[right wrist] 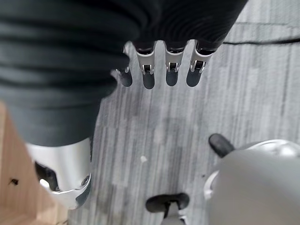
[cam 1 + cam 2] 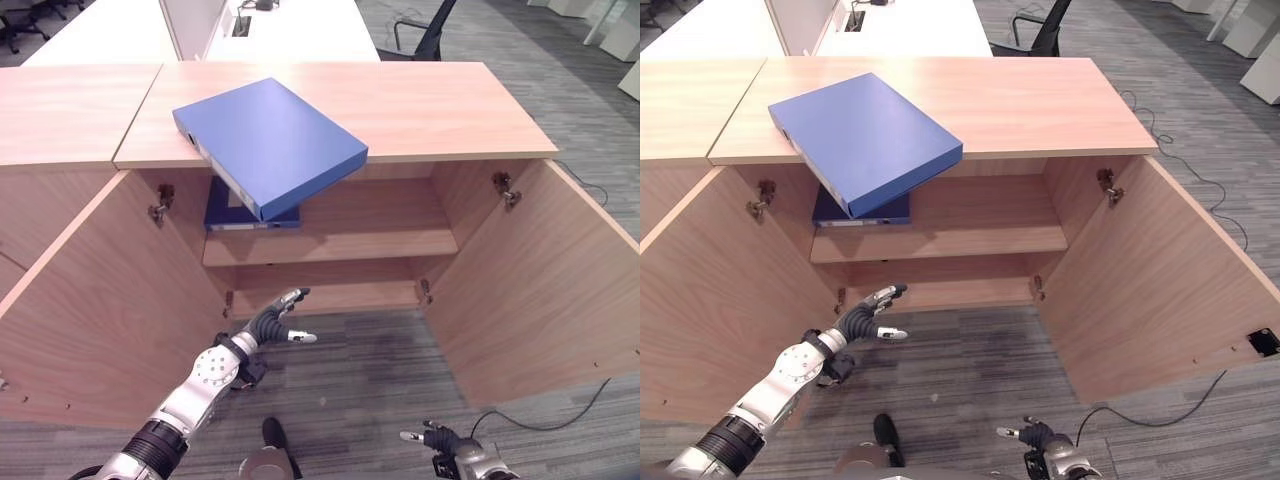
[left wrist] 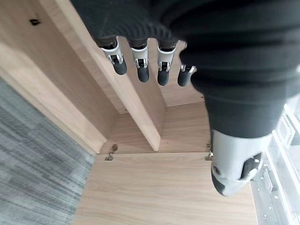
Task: Put the empty folder in the office cabinet
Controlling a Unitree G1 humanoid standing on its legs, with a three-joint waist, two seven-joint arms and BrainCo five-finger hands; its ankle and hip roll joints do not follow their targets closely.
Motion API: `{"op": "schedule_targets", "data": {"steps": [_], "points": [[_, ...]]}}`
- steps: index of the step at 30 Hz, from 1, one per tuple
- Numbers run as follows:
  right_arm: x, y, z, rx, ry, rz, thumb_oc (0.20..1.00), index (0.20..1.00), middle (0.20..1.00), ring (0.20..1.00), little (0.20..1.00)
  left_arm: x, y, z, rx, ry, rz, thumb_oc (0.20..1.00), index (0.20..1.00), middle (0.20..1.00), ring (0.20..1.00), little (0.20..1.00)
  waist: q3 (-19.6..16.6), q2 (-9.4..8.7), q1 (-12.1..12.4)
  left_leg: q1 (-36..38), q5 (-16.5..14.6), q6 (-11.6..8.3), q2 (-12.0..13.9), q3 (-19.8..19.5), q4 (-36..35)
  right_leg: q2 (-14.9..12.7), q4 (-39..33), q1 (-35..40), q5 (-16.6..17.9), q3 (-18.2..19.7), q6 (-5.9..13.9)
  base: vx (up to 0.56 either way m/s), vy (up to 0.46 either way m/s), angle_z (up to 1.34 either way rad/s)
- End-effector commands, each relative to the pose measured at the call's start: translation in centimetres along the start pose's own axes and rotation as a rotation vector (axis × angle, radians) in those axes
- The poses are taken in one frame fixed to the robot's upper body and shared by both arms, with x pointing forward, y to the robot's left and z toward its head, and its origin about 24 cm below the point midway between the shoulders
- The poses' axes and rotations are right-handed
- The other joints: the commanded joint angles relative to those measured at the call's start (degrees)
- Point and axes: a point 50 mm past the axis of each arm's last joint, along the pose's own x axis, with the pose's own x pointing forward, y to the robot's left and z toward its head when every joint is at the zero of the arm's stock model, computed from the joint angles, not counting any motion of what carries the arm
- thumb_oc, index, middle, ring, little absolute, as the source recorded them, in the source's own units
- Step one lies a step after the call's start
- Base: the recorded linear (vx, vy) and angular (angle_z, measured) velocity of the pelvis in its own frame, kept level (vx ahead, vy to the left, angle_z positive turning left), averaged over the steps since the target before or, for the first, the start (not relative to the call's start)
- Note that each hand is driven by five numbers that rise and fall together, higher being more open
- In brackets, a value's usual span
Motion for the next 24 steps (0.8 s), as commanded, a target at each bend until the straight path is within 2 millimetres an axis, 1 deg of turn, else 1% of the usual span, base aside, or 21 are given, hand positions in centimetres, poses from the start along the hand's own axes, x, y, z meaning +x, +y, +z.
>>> {"op": "schedule_targets", "data": {"steps": [1,5,6,8,9,10,12,13,14,15,18,19,20,21,22,24], "points": [[-0.2,-1.0,-0.9,-0.028,0.020,-0.021,1.000,1.000,1.000,1.000,1.000,-0.1,-1.0,1.2,-0.004,-0.091,-0.016,1.000,1.000,1.000,1.000,1.000,-1.2,1.48,0.8,-0.5,-1.8,-7.33,7.9,1.1,2.2,-1.1,0.5,-4.4,-0.4,-0.4,1.25,0.00,0.000,0.00],[-0.3,-0.9,-1.5,-0.024,0.039,-0.023,1.000,1.000,1.000,1.000,1.000,-0.5,-0.5,0.9,0.006,-0.076,0.032,1.000,1.000,1.000,1.000,1.000,-1.3,1.42,1.3,-0.5,-1.2,-7.62,8.4,0.8,1.9,-0.2,-0.4,-4.4,-0.2,-0.4,1.05,0.00,-0.017,0.04],[-0.3,-1.0,-1.8,-0.020,0.048,-0.027,1.000,1.000,1.000,1.000,1.000,-0.8,-0.1,0.6,-0.001,-0.068,0.069,1.000,1.000,1.000,1.000,1.000,-1.2,1.30,1.9,-0.5,-0.9,-7.86,8.7,0.8,1.7,0.4,-0.8,-4.5,0.1,-0.4,1.01,-0.01,-0.049,0.03],[-0.3,-1.0,-1.9,-0.021,0.051,-0.028,1.000,1.000,1.000,1.000,1.000,-1.0,0.1,0.3,0.001,-0.051,0.080,1.000,1.000,1.000,1.000,1.000,-1.2,1.30,2.1,-0.4,-0.7,-8.01,9.0,0.8,1.7,0.7,-1.2,-4.4,0.2,-0.4,0.93,-0.01,-0.048,0.00],[-0.3,-1.2,-1.9,-0.020,0.058,-0.034,1.000,1.000,1.000,1.000,1.000,-1.5,0.4,-0.6,0.013,-0.008,0.108,1.000,1.000,1.000,1.000,1.000,-1.1,1.33,2.7,-0.2,-0.5,-8.20,9.5,0.8,1.6,1.2,-1.6,-4.4,0.3,-0.3,0.84,0.00,-0.033,-0.01],[-0.3,-1.2,-1.9,-0.021,0.058,-0.034,1.000,1.000,1.000,1.000,1.000,-1.6,0.4,-0.6,0.013,-0.007,0.109,1.000,1.000,1.000,1.000,1.000,-1.1,1.35,2.7,-0.2,-0.4,-8.24,9.5,0.8,1.6,1.3,-1.7,-4.3,0.3,-0.3,0.81,-0.01,-0.068,-0.01],[-0.3,-1.3,-1.8,-0.006,0.057,-0.041,1.000,1.000,1.000,1.000,1.000,-3.1,1.6,-1.6,0.023,0.036,0.219,1.000,1.000,1.000,1.000,1.000,-0.7,1.25,4.0,0.0,-0.2,-8.52,10.2,0.7,1.7,2.0,-2.4,-4.1,0.3,-0.4,0.64,-0.02,-0.055,0.01],[-0.3,-1.3,-1.8,-0.010,0.057,-0.040,1.000,1.000,1.000,1.000,1.000,-3.2,1.6,-1.7,0.024,0.039,0.223,1.000,1.000,1.000,1.000,1.000,-0.7,1.25,3.9,0.1,-0.2,-8.57,10.3,0.8,1.7,2.1,-2.5,-4.0,0.4,-0.3,0.58,-0.02,-0.059,0.01],[-0.3,-1.2,-1.7,0.014,0.054,-0.048,1.000,1.000,1.000,1.000,1.000,-4.0,2.9,-1.0,0.065,0.011,0.311,1.000,1.000,1.000,1.000,1.000,-0.5,1.18,4.8,0.0,0.0,-8.78,10.6,0.5,1.7,2.5,-2.8,-3.9,0.5,-0.3,0.51,-0.01,-0.044,0.01],[-0.3,-1.2,-1.7,0.012,0.053,-0.046,1.000,1.000,1.000,1.000,1.000,-4.1,2.9,-1.0,0.067,0.013,0.314,1.000,1.000,1.000,1.000,1.000,-0.5,1.11,4.7,0.1,0.1,-8.81,10.6,0.5,1.7,2.6,-2.9,-3.9,0.5,-0.3,0.48,-0.02,-0.065,0.02],[-0.2,-0.6,-1.6,0.049,0.045,-0.047,1.000,1.000,1.000,1.000,1.000,-6.3,4.9,0.8,0.203,-0.062,0.483,1.000,1.000,1.000,1.000,1.000,-0.3,0.59,5.8,0.1,0.4,-9.26,11.2,0.3,1.5,3.3,-3.8,-3.6,0.7,-0.2,0.40,-0.02,-0.067,0.04],[-0.2,-0.1,-1.8,0.055,0.044,-0.045,1.000,1.000,1.000,1.000,1.000,-7.3,6.1,2.4,0.371,-0.112,0.568,1.000,1.000,1.000,1.000,1.000,-0.1,0.37,6.2,0.1,0.7,-9.56,11.5,0.1,1.3,3.8,-4.1,-3.7,0.8,0.1,0.37,-0.02,-0.059,0.03],[-0.2,0.1,-1.8,0.054,0.044,-0.042,1.000,1.000,1.000,1.000,1.000,-7.4,6.0,2.4,0.380,-0.109,0.572,1.000,1.000,1.000,1.000,1.000,-0.1,0.19,6.2,0.2,0.7,-9.61,11.6,0.1,1.2,3.8,-4.1,-3.7,0.8,0.1,0.34,-0.02,-0.060,0.02],[-0.2,0.4,-2.0,0.051,0.044,-0.039,1.000,1.000,1.000,1.000,1.000,-7.7,6.6,3.7,0.482,-0.157,0.612,1.000,1.000,1.000,1.000,1.000,0.0,0.18,6.3,0.2,0.8,-9.88,11.8,0.0,1.2,4.1,-4.3,-3.6,0.7,0.3,0.34,-0.02,-0.038,0.07],[-0.2,0.7,-2.1,0.040,0.043,-0.034,1.000,1.000,1.000,1.000,1.000,-8.0,6.8,4.5,0.561,-0.189,0.641,1.000,1.000,1.000,1.000,1.000,-0.1,-0.02,6.4,0.3,0.9,-9.92,11.9,0.2,1.1,4.2,-4.6,-3.6,0.9,0.4,0.31,-0.03,-0.045,0.08],[-0.2,1.2,-2.3,0.017,0.044,-0.024,1.000,1.000,1.000,1.000,1.000,-8.1,7.2,7.0,0.711,-0.297,0.687,1.000,1.000,1.000,1.000,1.000,-0.3,0.00,6.2,0.4,1.1,-10.16,12.1,0.4,0.9,4.5,-5.0,-3.7,1.0,0.5,0.33,-0.01,-0.007,-0.02]]}}
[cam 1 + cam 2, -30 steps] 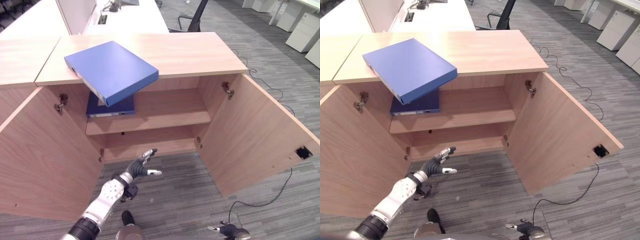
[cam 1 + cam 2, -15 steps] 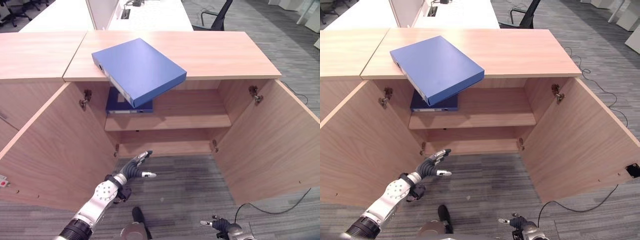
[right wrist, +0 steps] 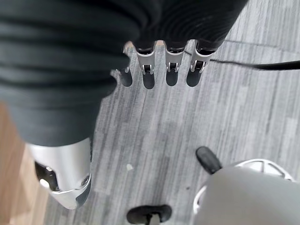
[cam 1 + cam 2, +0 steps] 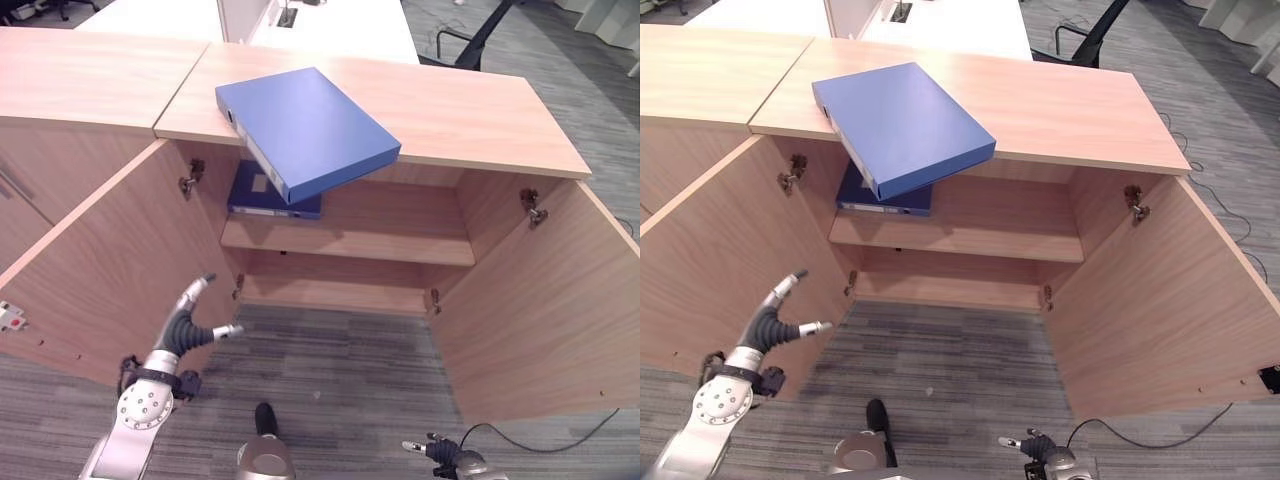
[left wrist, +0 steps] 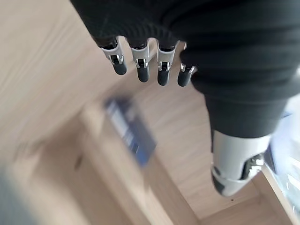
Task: Put the empty folder in the office cabinet
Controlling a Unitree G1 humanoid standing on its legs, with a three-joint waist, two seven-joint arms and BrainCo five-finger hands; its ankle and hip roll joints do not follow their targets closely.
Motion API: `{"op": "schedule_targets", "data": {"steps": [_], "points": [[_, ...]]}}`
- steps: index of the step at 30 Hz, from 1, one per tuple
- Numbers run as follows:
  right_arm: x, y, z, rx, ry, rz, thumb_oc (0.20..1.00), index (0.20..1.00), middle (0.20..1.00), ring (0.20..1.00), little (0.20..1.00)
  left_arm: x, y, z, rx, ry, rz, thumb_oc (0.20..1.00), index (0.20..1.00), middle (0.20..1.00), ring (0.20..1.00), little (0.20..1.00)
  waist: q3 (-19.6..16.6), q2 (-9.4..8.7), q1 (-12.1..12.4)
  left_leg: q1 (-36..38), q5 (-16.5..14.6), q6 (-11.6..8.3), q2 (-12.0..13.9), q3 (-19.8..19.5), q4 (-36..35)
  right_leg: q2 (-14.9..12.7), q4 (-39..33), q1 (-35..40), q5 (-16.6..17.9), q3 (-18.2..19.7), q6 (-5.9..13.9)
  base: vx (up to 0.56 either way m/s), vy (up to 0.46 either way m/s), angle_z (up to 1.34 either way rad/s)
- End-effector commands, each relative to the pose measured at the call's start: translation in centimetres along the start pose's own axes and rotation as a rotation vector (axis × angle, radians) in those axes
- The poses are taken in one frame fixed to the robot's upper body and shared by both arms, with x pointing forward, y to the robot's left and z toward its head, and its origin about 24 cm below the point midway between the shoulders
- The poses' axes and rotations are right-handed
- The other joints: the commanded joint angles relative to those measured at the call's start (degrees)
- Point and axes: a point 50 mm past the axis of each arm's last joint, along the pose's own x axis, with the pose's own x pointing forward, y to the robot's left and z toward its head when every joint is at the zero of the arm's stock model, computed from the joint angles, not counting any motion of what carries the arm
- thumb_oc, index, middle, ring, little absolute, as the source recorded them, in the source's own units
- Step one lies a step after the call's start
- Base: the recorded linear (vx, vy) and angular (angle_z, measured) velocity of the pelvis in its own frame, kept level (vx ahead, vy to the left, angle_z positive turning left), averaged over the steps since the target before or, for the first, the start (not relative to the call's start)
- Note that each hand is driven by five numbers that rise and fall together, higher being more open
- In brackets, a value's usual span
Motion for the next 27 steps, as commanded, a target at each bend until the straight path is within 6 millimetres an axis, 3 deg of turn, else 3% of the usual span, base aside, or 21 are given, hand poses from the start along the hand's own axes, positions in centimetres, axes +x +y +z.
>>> {"op": "schedule_targets", "data": {"steps": [1,4,5,9,18,27], "points": [[0.1,1.1,0.3,-0.045,-0.015,0.006,1.000,1.000,1.000,1.000,1.000,2.0,1.8,4.8,0.192,-0.321,0.160,1.000,1.000,1.000,1.000,1.000,-1.1,2.31,0.2,2.4,-0.6,-8.34,10.1,2.2,0.7,1.1,-1.4,-4.1,0.6,1.0,-0.16,0.00,0.000,0.00],[0.1,1.8,0.2,-0.071,-0.021,0.022,1.000,1.000,1.000,1.000,1.000,3.0,2.9,8.3,0.315,-0.521,0.237,1.000,1.000,1.000,1.000,1.000,-1.7,2.41,-0.3,2.8,-0.3,-8.59,10.2,2.4,0.2,1.1,-1.6,-4.0,0.8,1.3,-0.01,-0.01,0.014,-0.08],[0.1,1.9,0.2,-0.086,-0.023,0.026,1.000,1.000,1.000,1.000,1.000,3.3,3.3,10.3,0.383,-0.639,0.262,1.000,1.000,1.000,1.000,1.000,-2.2,2.74,-1.2,3.1,-0.3,-8.64,10.2,2.6,-0.1,1.1,-1.8,-3.9,0.9,1.6,0.09,0.00,0.044,-0.08],[0.0,1.8,0.1,-0.119,-0.025,0.022,1.000,1.000,1.000,1.000,1.000,4.4,3.4,13.4,0.520,-0.816,0.282,1.000,1.000,1.000,1.000,1.000,-3.4,3.22,-2.9,3.8,-0.4,-8.67,10.0,3.0,-0.7,0.7,-1.9,-3.7,1.1,2.1,0.41,0.01,0.038,-0.07],[0.0,0.8,-0.1,-0.155,-0.016,-0.007,1.000,1.000,1.000,1.000,1.000,8.1,1.9,15.6,0.734,-0.920,0.271,1.000,1.000,1.000,1.000,1.000,-5.0,3.98,-5.7,4.9,-0.9,-8.38,9.3,3.6,-1.2,0.0,-1.9,-3.5,1.8,2.7,0.87,0.01,0.025,-0.05],[0.0,-0.4,-0.1,-0.172,-0.012,-0.044,1.000,1.000,1.000,1.000,1.000,12.0,0.8,14.5,0.908,-0.810,0.240,1.000,1.000,1.000,1.000,1.000,-5.5,4.09,-7.5,5.4,-1.1,-8.15,9.0,4.6,-1.4,-0.7,-1.7,-3.6,2.4,3.1,1.36,0.00,0.021,-0.04]]}}
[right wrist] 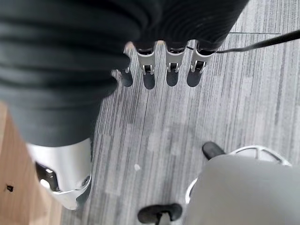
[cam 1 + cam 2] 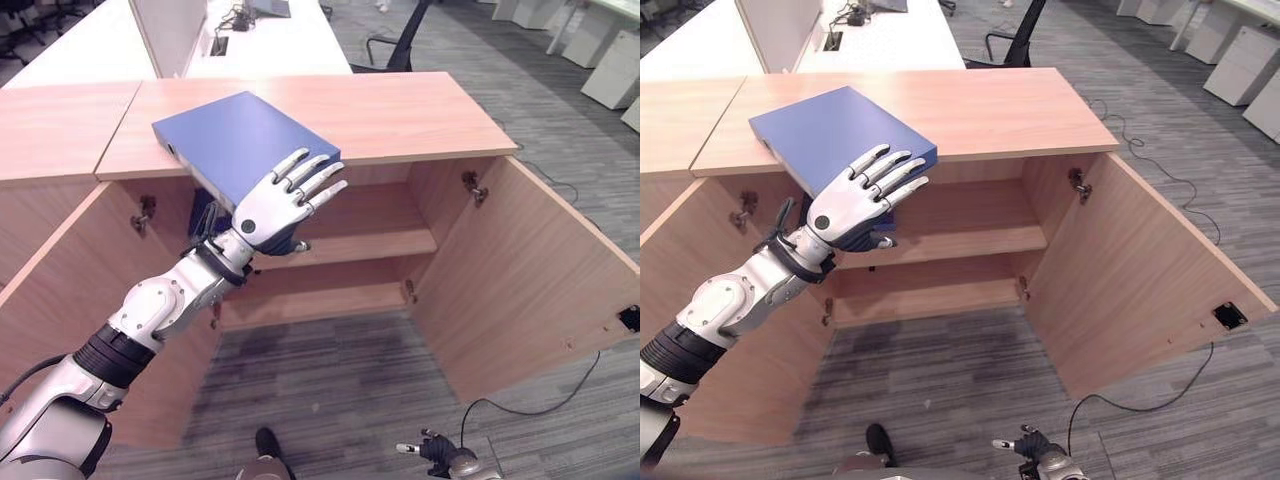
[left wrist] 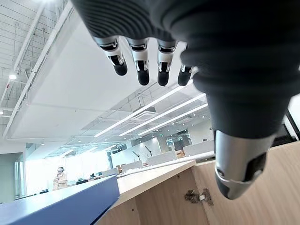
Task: Put the empty folder in the office cabinet
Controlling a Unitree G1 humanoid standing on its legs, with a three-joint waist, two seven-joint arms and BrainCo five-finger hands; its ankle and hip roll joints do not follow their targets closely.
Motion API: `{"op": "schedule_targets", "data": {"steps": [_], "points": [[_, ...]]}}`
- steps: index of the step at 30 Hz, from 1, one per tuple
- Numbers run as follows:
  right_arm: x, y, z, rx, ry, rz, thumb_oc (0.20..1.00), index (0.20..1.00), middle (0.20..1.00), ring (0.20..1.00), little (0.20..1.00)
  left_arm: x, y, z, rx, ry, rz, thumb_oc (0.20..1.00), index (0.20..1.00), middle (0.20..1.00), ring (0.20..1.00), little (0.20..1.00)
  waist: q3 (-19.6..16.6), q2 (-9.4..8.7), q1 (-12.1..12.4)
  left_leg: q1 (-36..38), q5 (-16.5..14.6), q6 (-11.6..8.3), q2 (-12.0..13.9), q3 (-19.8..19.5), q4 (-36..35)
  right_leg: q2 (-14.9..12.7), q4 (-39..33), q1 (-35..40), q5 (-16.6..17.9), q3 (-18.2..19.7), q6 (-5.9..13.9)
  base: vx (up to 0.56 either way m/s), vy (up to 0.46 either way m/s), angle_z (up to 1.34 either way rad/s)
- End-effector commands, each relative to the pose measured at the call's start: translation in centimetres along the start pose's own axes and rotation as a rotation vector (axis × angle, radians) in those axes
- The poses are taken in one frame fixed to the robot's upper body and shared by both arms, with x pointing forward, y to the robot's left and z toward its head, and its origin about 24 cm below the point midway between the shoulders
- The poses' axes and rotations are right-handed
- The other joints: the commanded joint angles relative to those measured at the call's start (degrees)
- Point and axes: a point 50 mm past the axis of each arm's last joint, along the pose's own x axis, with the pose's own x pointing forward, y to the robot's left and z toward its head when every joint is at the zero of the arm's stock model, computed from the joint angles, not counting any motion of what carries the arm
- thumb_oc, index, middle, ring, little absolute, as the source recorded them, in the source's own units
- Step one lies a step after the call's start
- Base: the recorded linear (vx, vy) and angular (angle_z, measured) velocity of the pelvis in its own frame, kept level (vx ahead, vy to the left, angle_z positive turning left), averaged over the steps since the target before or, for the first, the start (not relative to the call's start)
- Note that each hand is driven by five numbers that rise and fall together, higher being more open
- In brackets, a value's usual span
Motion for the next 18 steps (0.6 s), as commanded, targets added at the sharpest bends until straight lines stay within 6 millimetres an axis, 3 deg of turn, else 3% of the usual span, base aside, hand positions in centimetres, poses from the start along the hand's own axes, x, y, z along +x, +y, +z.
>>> {"op": "schedule_targets", "data": {"steps": [1,6,14,18], "points": [[-0.1,-0.6,-0.5,-0.048,0.014,-0.025,1.000,1.000,1.000,1.000,1.000,0.9,-0.1,-2.0,0.079,0.100,0.022,1.000,1.000,1.000,1.000,1.000,-2.3,1.31,1.2,3.4,-1.2,-8.38,9.0,2.1,-0.3,-0.3,-1.1,-3.7,1.1,0.8,1.47,0.00,0.020,-0.08],[-0.1,-0.8,-0.7,-0.050,0.019,-0.025,1.000,1.000,1.000,1.000,1.000,0.6,-1.3,-4.4,0.193,0.213,-0.025,1.000,1.000,1.000,1.000,1.000,-2.2,1.22,0.6,3.5,-1.2,-8.27,8.9,2.6,-0.3,-0.5,-0.9,-3.7,1.3,0.7,1.57,0.00,0.008,-0.06],[-0.1,-0.8,-0.9,-0.045,0.027,-0.020,1.000,1.000,1.000,1.000,1.000,0.1,-0.2,-8.7,0.327,0.451,-0.008,1.000,1.000,1.000,1.000,1.000,-2.0,0.85,0.4,3.4,-1.3,-7.99,8.5,3.0,-0.2,-0.9,-0.7,-3.4,1.3,0.4,1.62,0.00,0.001,-0.01],[-0.1,-0.7,-0.8,-0.038,0.028,-0.017,1.000,1.000,1.000,1.000,1.000,-0.1,-0.1,-9.4,0.332,0.512,0.007,1.000,1.000,1.000,1.000,1.000,-2.0,0.84,0.3,3.3,-1.3,-7.91,8.4,3.0,-0.2,-1.0,-0.6,-3.3,1.2,0.1,1.56,0.00,0.000,0.00]]}}
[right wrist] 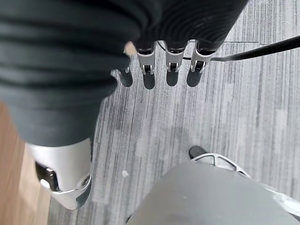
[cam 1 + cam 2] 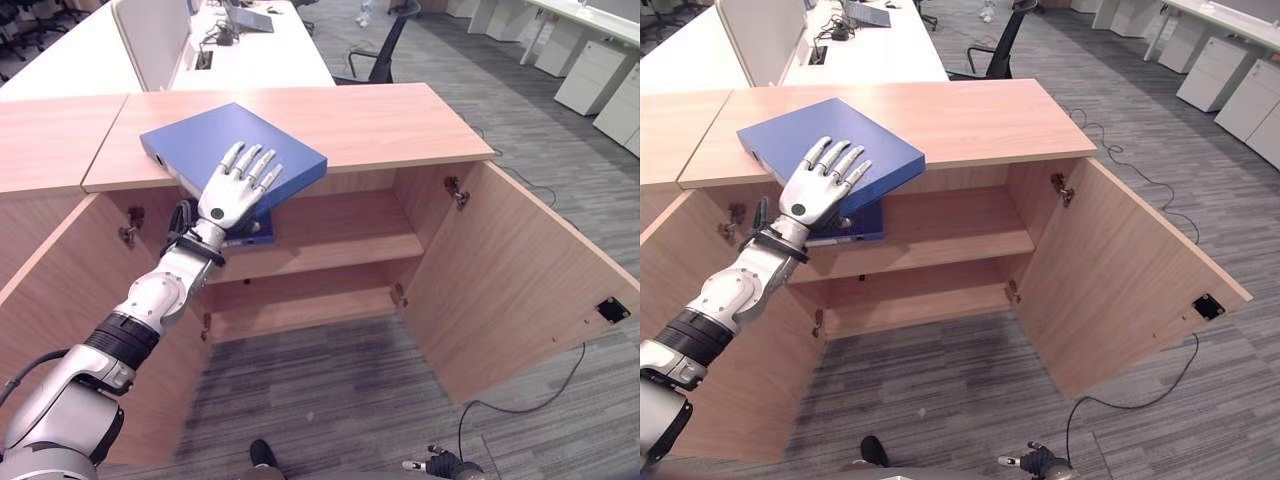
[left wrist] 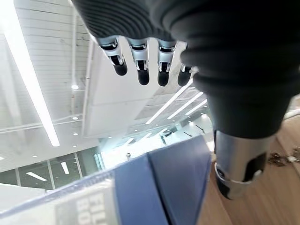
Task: Put the empty folder in the office cabinet
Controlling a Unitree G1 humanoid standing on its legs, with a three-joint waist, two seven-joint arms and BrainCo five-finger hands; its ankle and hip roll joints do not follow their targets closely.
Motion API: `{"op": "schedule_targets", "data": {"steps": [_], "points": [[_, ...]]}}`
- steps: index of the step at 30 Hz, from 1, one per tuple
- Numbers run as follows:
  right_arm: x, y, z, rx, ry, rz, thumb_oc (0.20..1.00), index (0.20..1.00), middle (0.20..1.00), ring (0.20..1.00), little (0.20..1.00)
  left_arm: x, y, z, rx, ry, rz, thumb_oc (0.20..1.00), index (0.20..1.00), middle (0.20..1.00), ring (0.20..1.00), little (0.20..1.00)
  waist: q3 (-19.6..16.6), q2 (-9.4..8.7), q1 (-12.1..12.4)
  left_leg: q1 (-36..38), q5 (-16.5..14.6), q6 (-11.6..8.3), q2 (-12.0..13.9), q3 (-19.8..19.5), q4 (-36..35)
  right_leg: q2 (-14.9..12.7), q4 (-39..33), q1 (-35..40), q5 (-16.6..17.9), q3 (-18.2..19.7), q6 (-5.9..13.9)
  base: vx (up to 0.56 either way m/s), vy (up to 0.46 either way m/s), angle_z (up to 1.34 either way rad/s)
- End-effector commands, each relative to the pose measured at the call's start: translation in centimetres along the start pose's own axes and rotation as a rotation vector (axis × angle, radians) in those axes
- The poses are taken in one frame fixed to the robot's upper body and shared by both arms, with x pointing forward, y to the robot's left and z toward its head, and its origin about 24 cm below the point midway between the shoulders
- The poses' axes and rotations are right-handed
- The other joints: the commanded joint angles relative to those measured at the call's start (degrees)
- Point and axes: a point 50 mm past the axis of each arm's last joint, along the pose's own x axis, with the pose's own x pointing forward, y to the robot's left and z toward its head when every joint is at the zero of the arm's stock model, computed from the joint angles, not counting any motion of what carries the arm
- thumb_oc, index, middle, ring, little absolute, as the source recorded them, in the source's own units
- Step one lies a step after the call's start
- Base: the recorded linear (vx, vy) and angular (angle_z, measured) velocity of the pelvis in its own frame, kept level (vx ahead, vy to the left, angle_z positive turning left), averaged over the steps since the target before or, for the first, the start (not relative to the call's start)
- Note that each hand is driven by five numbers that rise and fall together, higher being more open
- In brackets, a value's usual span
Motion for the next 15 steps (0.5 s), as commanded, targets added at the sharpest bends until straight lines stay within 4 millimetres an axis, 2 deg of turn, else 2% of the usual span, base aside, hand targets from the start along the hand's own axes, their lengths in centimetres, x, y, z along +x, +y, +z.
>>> {"op": "schedule_targets", "data": {"steps": [1,7,15], "points": [[0.0,-0.7,0.5,-0.008,-0.017,-0.018,1.000,1.000,1.000,1.000,1.000,2.7,2.6,-3.7,0.068,0.180,0.131,1.000,1.000,1.000,1.000,1.000,-0.3,1.44,1.4,3.2,-1.3,-7.95,8.3,1.7,0.2,-0.9,-0.7,-2.8,1.2,-1.0,1.58,0.00,0.000,0.00],[0.1,-0.7,0.7,-0.013,-0.014,-0.011,1.000,1.000,1.000,1.000,1.000,3.5,2.0,-4.4,0.070,0.256,0.079,1.000,1.000,1.000,1.000,1.000,-0.4,1.47,1.0,3.1,-1.1,-7.87,8.2,1.9,0.0,-1.0,-0.8,-2.6,1.3,-1.4,1.54,0.00,0.000,0.00],[0.1,-0.8,0.6,-0.002,0.003,-0.010,1.000,1.000,1.000,1.000,1.000,4.3,1.6,-3.6,-0.028,0.260,0.018,1.000,1.000,1.000,1.000,1.000,-0.2,1.58,0.8,3.1,-1.0,-7.83,8.1,2.1,0.0,-0.9,-0.8,-2.5,1.2,-1.5,1.40,0.00,0.000,0.00]]}}
